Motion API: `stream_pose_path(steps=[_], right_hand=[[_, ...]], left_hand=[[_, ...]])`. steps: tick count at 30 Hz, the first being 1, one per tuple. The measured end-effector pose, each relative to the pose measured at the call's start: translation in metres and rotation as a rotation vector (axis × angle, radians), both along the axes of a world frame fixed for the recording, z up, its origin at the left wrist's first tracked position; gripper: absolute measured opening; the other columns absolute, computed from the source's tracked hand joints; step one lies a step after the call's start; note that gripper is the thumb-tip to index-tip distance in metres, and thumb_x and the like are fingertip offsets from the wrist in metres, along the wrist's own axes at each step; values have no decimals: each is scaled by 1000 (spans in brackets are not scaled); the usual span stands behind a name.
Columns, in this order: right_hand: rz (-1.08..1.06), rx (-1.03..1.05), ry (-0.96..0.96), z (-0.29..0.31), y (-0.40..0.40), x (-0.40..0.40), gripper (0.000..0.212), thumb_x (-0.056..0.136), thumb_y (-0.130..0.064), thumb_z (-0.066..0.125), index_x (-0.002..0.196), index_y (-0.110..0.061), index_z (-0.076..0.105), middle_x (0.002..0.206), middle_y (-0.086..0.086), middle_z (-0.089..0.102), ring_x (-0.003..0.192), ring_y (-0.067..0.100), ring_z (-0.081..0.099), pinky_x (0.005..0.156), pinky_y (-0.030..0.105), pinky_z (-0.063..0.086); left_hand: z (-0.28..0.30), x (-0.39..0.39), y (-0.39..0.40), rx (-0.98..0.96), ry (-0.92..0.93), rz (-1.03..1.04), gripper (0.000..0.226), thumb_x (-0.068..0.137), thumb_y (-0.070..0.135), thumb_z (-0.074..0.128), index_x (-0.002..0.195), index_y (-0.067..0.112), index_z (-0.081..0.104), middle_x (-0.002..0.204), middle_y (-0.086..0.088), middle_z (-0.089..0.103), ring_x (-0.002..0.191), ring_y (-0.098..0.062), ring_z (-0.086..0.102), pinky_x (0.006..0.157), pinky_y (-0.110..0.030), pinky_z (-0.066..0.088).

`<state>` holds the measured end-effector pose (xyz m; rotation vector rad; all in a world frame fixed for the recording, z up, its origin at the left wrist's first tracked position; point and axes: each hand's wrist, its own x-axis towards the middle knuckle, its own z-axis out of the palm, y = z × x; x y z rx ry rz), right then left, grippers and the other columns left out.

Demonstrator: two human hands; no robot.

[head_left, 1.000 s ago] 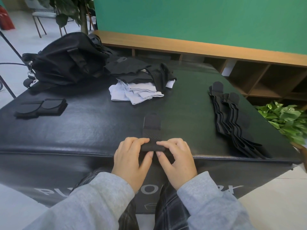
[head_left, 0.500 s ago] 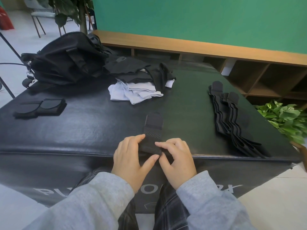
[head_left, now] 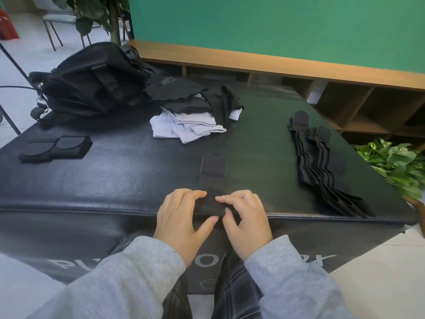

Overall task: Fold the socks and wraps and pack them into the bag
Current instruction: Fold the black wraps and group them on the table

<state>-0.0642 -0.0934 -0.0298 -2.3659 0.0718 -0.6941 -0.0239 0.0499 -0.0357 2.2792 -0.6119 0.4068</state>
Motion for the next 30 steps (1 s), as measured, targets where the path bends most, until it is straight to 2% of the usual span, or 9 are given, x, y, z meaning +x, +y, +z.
stream_pose_path(steps=[2,4,8,13,16,21,27,30], right_hand=[[-2,1,-5,0,0,0,28,80,-15,51,98,-25,70,88,-30,43,96,-13,39,84,1,29],[-2,-3,-9,-1,0,0,28,80,-14,51,97,-25,69,89,-30,43,96,-13,38,84,1,28],[-3,-4,-4,-1,0,1,28,80,-14,50,97,-25,70,89,-30,43,96,-14,38,84,1,28],[-1,6,9,1,-1,0,27,82,-15,48,97,-24,70,88,-29,43,97,-13,39,84,1,28],[2,3,10,1,0,0,27,82,-15,49,97,-24,70,88,-29,43,97,-13,39,85,1,28],[0,-1,1,0,-1,1,27,82,-15,48,96,-24,70,88,-30,42,96,-14,38,84,1,28],[-2,-2,-6,-1,-1,1,27,83,-18,47,96,-24,70,88,-30,42,96,-14,39,84,1,28],[3,-2,-18,0,0,1,32,83,-27,40,96,-25,69,89,-30,42,96,-14,39,84,1,28]], left_hand=[[-1,1,0,-9,-9,5,41,74,39,67,111,25,57,104,9,52,99,-10,42,84,-34,42],[-2,1,-1,-11,-44,12,40,72,39,61,109,26,56,102,9,52,97,-9,41,81,-32,39],[-2,2,0,-14,-33,15,41,68,31,63,109,23,59,101,10,52,97,-8,40,81,-32,38],[-3,2,1,-14,-31,4,41,69,25,68,109,21,60,102,8,53,98,-8,39,82,-33,39],[-2,2,0,-9,-23,3,43,69,18,76,110,21,60,102,13,48,99,-7,39,83,-33,38],[-2,3,1,-11,-32,7,41,69,32,62,109,23,60,101,12,50,97,-7,40,81,-32,39],[-2,3,1,-22,-26,4,41,69,31,62,108,22,60,102,11,51,97,-7,40,82,-32,39],[-2,3,1,-18,-23,4,41,69,32,61,109,22,60,102,12,50,98,-7,39,82,-32,39]])
